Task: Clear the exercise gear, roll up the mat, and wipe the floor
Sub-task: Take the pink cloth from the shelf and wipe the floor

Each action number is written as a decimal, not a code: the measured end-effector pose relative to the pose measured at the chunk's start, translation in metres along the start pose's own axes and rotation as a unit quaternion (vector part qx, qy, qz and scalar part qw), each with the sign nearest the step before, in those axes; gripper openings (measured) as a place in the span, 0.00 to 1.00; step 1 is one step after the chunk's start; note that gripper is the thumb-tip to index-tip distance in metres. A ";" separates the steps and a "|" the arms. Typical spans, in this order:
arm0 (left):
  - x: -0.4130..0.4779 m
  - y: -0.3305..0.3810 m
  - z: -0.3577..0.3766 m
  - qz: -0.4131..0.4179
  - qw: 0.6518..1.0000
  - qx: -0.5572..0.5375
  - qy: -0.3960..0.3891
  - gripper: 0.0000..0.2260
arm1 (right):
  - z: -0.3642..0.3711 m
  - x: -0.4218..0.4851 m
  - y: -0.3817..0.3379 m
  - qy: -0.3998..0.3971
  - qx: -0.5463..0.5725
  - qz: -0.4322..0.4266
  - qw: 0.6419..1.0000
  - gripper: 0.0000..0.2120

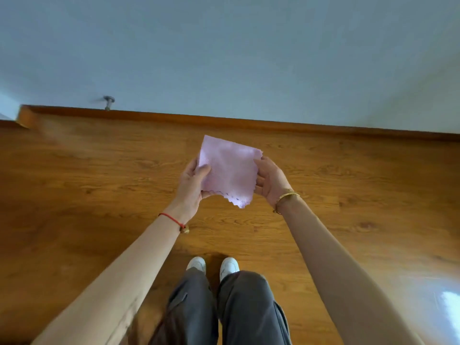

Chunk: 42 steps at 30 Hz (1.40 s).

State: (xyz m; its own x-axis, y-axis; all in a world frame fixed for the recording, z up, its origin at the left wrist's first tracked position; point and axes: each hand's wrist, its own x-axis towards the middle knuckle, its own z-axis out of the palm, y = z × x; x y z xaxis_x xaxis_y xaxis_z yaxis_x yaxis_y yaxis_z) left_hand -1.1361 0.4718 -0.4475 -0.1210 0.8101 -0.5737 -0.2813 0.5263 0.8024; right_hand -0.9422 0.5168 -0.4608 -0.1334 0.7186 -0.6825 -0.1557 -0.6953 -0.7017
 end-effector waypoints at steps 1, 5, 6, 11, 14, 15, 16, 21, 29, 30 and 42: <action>-0.022 0.020 -0.002 0.019 1.000 0.020 0.008 0.13 | 0.008 -0.022 -0.017 -0.016 -0.036 -0.014 0.999 0.20; -0.096 0.086 -0.014 0.086 0.994 0.054 0.037 0.09 | 0.047 -0.096 -0.079 -0.023 -0.117 -0.104 0.987 0.23; -0.113 0.099 -0.018 0.090 0.994 0.047 0.045 0.10 | 0.059 -0.112 -0.092 -0.025 -0.132 -0.124 0.983 0.24; -0.181 0.147 -0.042 0.112 0.990 -0.006 0.090 0.15 | 0.124 -0.174 -0.137 -0.059 -0.150 -0.164 0.973 0.12; -0.219 0.169 -0.063 0.117 0.983 -0.062 0.128 0.17 | 0.168 -0.202 -0.146 -0.114 -0.120 -0.120 0.979 0.07; -0.229 0.174 -0.070 0.122 0.979 -0.078 0.143 0.17 | 0.182 -0.208 -0.146 -0.128 -0.118 -0.112 0.978 0.08; -0.241 0.179 -0.080 0.130 0.974 -0.092 0.161 0.17 | 0.199 -0.215 -0.145 -0.144 -0.122 -0.109 0.976 0.09; -0.299 0.193 -0.148 0.179 0.940 -0.130 0.258 0.18 | 0.295 -0.246 -0.127 -0.222 -0.225 -0.154 0.936 0.15; -0.386 0.200 -0.293 0.248 0.861 -0.172 0.410 0.17 | 0.479 -0.292 -0.072 -0.395 -0.328 -0.175 0.840 0.16; -0.394 0.202 -0.309 0.253 0.850 -0.181 0.426 0.18 | 0.500 -0.298 -0.065 -0.411 -0.331 -0.180 0.830 0.15; -0.538 0.198 -0.504 0.248 0.682 -0.235 0.646 0.15 | 0.739 -0.419 0.057 -0.592 -0.363 -0.126 0.708 0.11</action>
State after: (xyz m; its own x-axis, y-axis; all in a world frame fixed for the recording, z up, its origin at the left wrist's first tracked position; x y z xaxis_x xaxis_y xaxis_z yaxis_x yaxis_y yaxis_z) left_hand -1.6060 0.0097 -0.0630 -0.9654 -0.2066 -0.1594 -0.1375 -0.1167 0.9836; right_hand -1.6190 0.1854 -0.0634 -0.9853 0.0291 -0.1683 0.1664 -0.0566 -0.9844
